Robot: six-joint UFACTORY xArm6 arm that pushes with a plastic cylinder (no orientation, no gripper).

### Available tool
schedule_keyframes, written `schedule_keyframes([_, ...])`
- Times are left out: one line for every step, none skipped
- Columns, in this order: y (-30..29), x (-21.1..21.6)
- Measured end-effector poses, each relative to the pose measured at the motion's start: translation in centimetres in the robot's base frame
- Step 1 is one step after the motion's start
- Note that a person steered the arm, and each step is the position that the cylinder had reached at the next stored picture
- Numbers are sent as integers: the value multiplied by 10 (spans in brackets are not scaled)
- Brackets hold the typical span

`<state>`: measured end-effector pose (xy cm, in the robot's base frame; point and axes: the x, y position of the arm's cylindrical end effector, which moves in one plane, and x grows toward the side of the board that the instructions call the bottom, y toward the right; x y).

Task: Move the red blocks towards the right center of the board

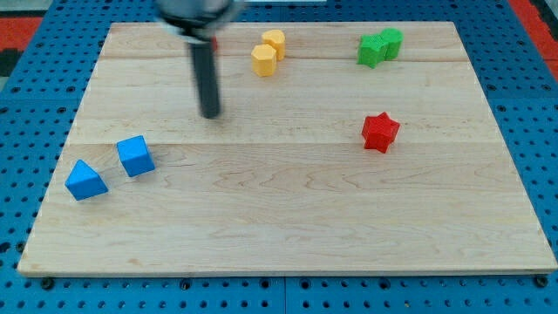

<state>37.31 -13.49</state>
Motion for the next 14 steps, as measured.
schedule_keyframes([-55, -73])
schedule_keyframes([-59, -157])
schedule_keyframes([-24, -181])
schedule_keyframes([18, -122])
schedule_keyframes([79, -64])
schedule_keyframes([78, -54])
schedule_keyframes([164, -22])
schedule_keyframes([230, -10])
schedule_keyframes([246, -10])
schedule_keyframes([303, 15])
schedule_keyframes([259, 18])
schedule_keyframes([212, 52])
schedule_keyframes([260, 65])
schedule_keyframes([290, 59])
